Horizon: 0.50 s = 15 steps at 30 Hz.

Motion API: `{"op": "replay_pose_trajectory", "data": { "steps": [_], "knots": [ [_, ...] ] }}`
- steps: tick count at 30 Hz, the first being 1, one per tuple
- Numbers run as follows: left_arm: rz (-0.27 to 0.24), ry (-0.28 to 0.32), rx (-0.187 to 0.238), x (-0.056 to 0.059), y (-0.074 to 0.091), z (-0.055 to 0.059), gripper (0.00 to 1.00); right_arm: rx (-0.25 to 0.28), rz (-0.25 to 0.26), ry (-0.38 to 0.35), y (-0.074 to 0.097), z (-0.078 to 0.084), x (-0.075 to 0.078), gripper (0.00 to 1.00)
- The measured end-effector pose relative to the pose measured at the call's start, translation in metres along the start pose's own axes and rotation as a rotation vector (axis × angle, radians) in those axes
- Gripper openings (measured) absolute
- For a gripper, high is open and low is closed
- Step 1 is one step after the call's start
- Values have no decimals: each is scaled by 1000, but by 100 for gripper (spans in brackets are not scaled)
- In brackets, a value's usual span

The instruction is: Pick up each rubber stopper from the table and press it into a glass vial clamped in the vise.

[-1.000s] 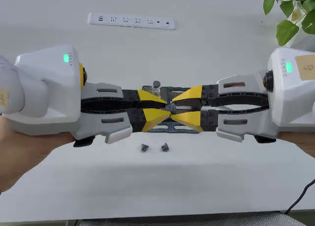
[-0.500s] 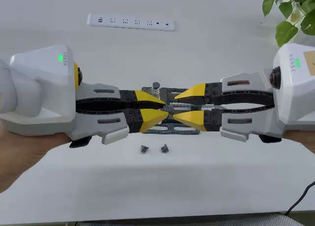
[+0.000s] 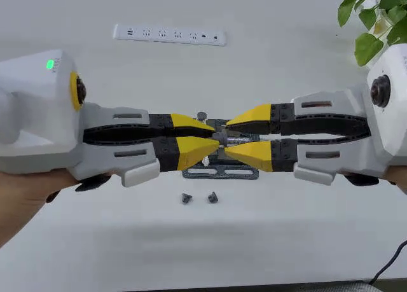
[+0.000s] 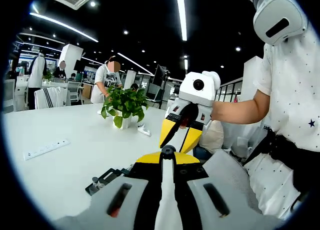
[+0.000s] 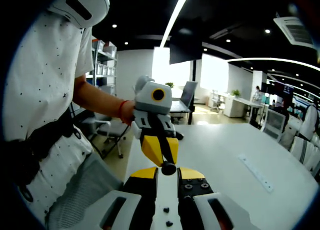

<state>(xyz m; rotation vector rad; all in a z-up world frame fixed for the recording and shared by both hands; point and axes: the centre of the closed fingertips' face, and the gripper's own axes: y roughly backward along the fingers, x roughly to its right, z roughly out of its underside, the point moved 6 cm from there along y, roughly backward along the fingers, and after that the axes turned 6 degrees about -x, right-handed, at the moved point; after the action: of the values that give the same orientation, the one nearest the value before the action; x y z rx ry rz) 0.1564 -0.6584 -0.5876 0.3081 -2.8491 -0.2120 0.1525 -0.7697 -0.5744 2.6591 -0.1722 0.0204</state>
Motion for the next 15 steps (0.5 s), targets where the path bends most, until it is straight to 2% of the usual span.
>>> {"op": "replay_pose_trajectory", "data": {
  "steps": [8,15],
  "knots": [
    [20,9,8,2,-1,-2,3,1,-6,9,0,-1,-1,8],
    [26,20,21,2,0,-3,3,30,-8,-11,3,-4,0,8]
  ]
}}
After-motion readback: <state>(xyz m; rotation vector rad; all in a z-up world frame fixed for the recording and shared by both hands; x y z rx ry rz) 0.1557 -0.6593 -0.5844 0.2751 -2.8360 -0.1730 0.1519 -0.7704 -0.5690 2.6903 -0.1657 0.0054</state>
